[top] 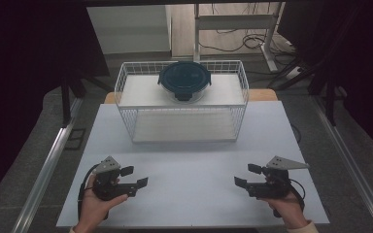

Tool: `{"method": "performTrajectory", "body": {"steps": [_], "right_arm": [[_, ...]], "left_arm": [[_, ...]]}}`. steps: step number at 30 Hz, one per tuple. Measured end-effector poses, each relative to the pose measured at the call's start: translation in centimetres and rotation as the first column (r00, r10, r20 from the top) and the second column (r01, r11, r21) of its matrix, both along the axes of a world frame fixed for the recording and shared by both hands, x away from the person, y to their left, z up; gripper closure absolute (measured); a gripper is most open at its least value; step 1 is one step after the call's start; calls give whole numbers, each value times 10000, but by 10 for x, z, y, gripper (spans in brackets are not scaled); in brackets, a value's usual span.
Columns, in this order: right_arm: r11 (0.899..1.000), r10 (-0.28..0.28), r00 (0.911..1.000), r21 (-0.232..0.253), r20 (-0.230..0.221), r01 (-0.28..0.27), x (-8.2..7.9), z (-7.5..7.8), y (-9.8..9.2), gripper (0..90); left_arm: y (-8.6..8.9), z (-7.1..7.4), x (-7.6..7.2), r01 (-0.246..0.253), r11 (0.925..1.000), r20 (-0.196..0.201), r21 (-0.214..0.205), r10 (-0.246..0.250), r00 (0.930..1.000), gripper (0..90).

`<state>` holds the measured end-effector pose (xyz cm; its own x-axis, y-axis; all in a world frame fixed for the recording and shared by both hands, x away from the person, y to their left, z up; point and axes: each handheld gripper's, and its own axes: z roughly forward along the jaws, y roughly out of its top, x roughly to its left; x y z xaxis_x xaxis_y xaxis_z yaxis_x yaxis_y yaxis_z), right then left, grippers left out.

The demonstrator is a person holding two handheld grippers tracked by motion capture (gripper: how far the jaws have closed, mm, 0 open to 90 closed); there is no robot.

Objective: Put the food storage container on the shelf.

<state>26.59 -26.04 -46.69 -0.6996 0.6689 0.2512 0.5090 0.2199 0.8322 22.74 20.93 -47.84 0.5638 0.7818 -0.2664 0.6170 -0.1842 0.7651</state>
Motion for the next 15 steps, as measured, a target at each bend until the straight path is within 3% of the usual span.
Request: {"method": "performTrajectory", "body": {"steps": [3,6,10,15], "right_arm": [[9998,-49,10000,-210,2,49,-2,-6,1,194],[9987,13,10000,-503,26,-12,-2,-11,3,193],[9998,200,9994,-4,285,-200,-2,-10,2,190],[9999,90,9986,105,530,-95,-3,-8,0,177]], "left_arm": [[0,-7,1,-7,9999,-127,127,9,9999,257],[1,-7,1,-137,9998,-7,126,137,9999,248],[4,-6,1,-296,9996,210,49,294,9993,223],[7,-7,1,-416,9991,284,-54,418,9987,200]]}}
